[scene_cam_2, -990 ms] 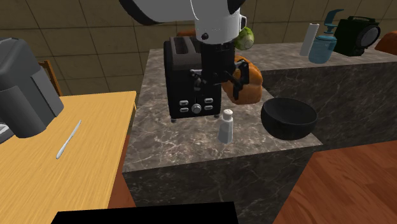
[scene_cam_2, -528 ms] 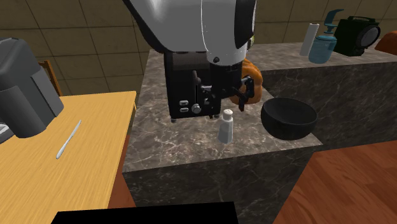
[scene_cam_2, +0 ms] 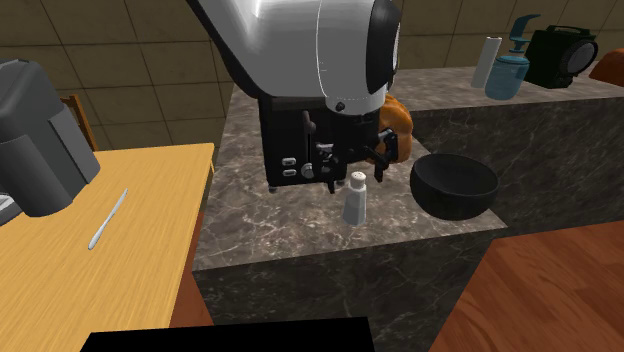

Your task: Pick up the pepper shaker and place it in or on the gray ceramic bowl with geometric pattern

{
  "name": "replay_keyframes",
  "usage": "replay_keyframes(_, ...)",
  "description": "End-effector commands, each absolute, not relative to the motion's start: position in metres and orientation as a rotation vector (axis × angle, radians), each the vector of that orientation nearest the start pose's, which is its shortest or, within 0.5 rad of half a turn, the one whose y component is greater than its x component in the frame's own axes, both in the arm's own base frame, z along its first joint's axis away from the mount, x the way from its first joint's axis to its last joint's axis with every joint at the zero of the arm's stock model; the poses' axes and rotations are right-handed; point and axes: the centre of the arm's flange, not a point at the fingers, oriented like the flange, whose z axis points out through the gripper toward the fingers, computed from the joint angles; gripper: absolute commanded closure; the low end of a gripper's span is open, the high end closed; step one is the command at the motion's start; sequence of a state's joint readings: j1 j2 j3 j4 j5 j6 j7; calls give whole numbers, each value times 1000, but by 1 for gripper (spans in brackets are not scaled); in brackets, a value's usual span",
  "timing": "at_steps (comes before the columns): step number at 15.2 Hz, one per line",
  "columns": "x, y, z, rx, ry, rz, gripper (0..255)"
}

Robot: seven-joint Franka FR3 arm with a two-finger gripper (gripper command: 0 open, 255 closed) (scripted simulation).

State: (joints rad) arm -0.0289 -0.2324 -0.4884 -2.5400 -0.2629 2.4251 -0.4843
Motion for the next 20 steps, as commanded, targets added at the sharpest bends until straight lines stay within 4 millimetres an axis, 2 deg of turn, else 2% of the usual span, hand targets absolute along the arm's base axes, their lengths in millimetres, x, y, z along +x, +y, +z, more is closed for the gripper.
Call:
replay_keyframes(1,390,-220,355,-3242,-265,-87,0)
replay_keyframes(2,390,-220,355,-3242,-265,-87,0)
replay_keyframes(3,390,-220,355,-3242,-265,-87,255)
replay_keyframes(12,390,-220,355,-3242,-265,-87,255)
replay_keyframes(20,390,-220,397,-3242,-265,-87,255)
